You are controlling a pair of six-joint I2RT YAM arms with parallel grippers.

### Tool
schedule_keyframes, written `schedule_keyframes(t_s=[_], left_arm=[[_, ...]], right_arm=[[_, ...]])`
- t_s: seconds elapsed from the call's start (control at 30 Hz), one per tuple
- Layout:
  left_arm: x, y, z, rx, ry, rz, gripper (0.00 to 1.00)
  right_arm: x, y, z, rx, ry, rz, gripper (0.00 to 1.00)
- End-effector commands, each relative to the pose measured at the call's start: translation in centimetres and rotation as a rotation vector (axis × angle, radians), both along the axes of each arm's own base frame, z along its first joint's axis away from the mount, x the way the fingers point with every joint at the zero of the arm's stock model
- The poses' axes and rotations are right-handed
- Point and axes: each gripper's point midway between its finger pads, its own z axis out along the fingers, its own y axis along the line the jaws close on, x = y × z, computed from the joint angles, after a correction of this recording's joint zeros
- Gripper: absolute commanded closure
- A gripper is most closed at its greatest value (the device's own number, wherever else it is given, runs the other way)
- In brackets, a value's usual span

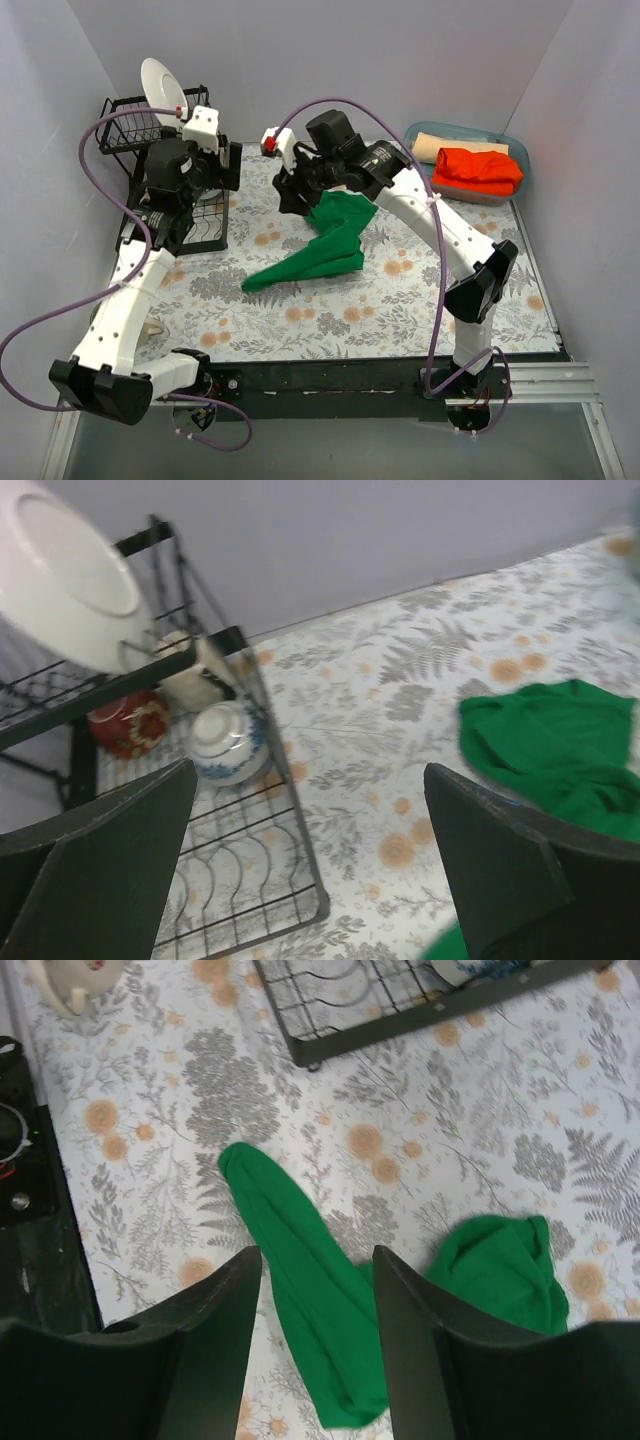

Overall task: Roll the t-shirts
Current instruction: Place the T-shirt at the center of the board, then flatten out the T-shirt at the center of the board.

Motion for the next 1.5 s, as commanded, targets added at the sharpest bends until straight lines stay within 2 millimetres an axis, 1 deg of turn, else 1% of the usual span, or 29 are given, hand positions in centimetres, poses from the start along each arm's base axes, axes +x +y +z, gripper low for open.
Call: schedule_keyframes(t_s=[0.0, 0.03, 0.07, 0.1, 0.13, 0.17, 0.23, 0.27, 0.37, 0.43, 0.47, 0.53, 0.57, 0.6, 0.67, 0.77, 0.83, 0.97, 1.03, 1.13, 1.17, 1.23, 1.27, 1.3, 1.33, 1.37, 1.4, 1.43, 1.47], left_arm=[[-5.1, -5.8, -4.5, -0.029, 0.158, -0.387, 0.02], [-5.7, -6.4, -6.0, -0.046, 0.208, -0.425, 0.02], [-6.6, -7.1, -8.8, -0.072, 0.292, -0.461, 0.02], [-6.9, -7.4, -10.1, -0.093, 0.334, -0.469, 0.02], [-7.1, -7.6, -11.4, -0.100, 0.367, -0.485, 0.02], [-7.5, -7.7, -13.2, -0.100, 0.409, -0.494, 0.02], [-7.7, -7.9, -15.3, -0.090, 0.450, -0.513, 0.04], [-8.0, -8.0, -16.1, -0.076, 0.465, -0.534, 0.04], [-9.0, -8.4, -19.3, -0.053, 0.535, -0.597, 0.05], [-9.7, -8.4, -21.3, -0.043, 0.578, -0.625, 0.05], [-9.9, -8.4, -22.0, -0.039, 0.590, -0.633, 0.05], [-10.7, -8.5, -23.7, -0.038, 0.633, -0.649, 0.05], [-10.9, -8.5, -24.5, -0.032, 0.651, -0.661, 0.05], [-11.1, -8.6, -25.0, -0.028, 0.663, -0.667, 0.05], [-11.4, -8.3, -26.5, -0.007, 0.690, -0.658, 0.05], [-11.7, -7.8, -28.5, 0.037, 0.723, -0.658, 0.06], [-11.9, -7.6, -29.5, 0.061, 0.734, -0.661, 0.07], [-11.9, -7.1, -30.9, 0.100, 0.746, -0.655, 0.08], [-11.8, -7.1, -31.5, 0.107, 0.744, -0.652, 0.09], [-12.2, -7.0, -32.8, 0.125, 0.755, -0.663, 0.12], [-12.2, -7.0, -33.1, 0.129, 0.754, -0.662, 0.13], [-12.3, -6.6, -33.8, 0.146, 0.757, -0.654, 0.19], [-12.3, -6.6, -33.8, 0.152, 0.756, -0.661, 0.24], [-12.4, -6.6, -33.9, 0.155, 0.759, -0.664, 0.29], [-12.4, -6.5, -34.0, 0.159, 0.759, -0.664, 0.42], [-12.4, -6.5, -34.1, 0.168, 0.759, -0.671, 0.48], [-12.4, -6.5, -34.1, 0.172, 0.759, -0.675, 0.53], [-12.5, -6.4, -34.3, 0.179, 0.761, -0.679, 0.65], [-12.4, -6.4, -34.2, 0.186, 0.755, -0.682, 0.69]], right_arm=[[6.7, -5.8, 0.0, 0.041, 0.053, -0.212, 0.41], [9.4, -8.6, -2.0, 0.001, 0.077, -0.299, 0.40], [11.0, -9.9, -4.3, -0.046, 0.101, -0.337, 0.39], [12.9, -12.0, -5.7, -0.081, 0.103, -0.391, 0.39], [14.3, -13.5, -7.3, -0.141, 0.068, -0.413, 0.39], [15.1, -14.2, -10.2, -0.208, 0.090, -0.411, 0.40], [16.3, -16.0, -13.2, -0.313, 0.044, -0.391, 0.40], [16.2, -16.7, -16.2, -0.374, 0.075, -0.384, 0.41], [17.0, -18.4, -20.4, -0.460, 0.086, -0.383, 0.41], [17.6, -19.3, -22.3, -0.493, 0.098, -0.399, 0.42], [17.8, -19.6, -23.8, -0.510, 0.120, -0.400, 0.42], [18.9, -20.1, -24.4, -0.512, 0.123, -0.417, 0.42], [19.2, -20.2, -25.7, -0.526, 0.136, -0.410, 0.42], [19.8, -20.3, -25.5, -0.522, 0.126, -0.414, 0.43], [20.0, -20.4, -27.0, -0.542, 0.140, -0.391, 0.44], [20.4, -20.6, -28.0, -0.554, 0.138, -0.392, 0.46], [20.8, -20.7, -27.7, -0.553, 0.123, -0.404, 0.48], [21.4, -20.6, -25.2, -0.512, 0.076, -0.419, 0.49], [21.5, -20.8, -25.0, -0.513, 0.048, -0.416, 0.49], [21.3, -21.2, -26.2, -0.532, 0.044, -0.406, 0.48], [21.3, -21.1, -27.2, -0.544, 0.058, -0.397, 0.48], [21.5, -21.0, -27.7, -0.551, 0.071, -0.393, 0.47], [21.6, -21.0, -28.9, -0.565, 0.095, -0.391, 0.48], [22.3, -20.8, -28.5, -0.556, 0.083, -0.400, 0.62], [22.1, -20.8, -28.8, -0.560, 0.100, -0.395, 0.73], [22.3, -20.9, -28.9, -0.556, 0.104, -0.400, 0.89], [22.2, -20.9, -28.7, -0.553, 0.102, -0.402, 0.94], [22.3, -20.8, -28.3, -0.540, 0.094, -0.402, 0.97], [22.4, -20.8, -27.0, -0.524, 0.077, -0.406, 0.99]])
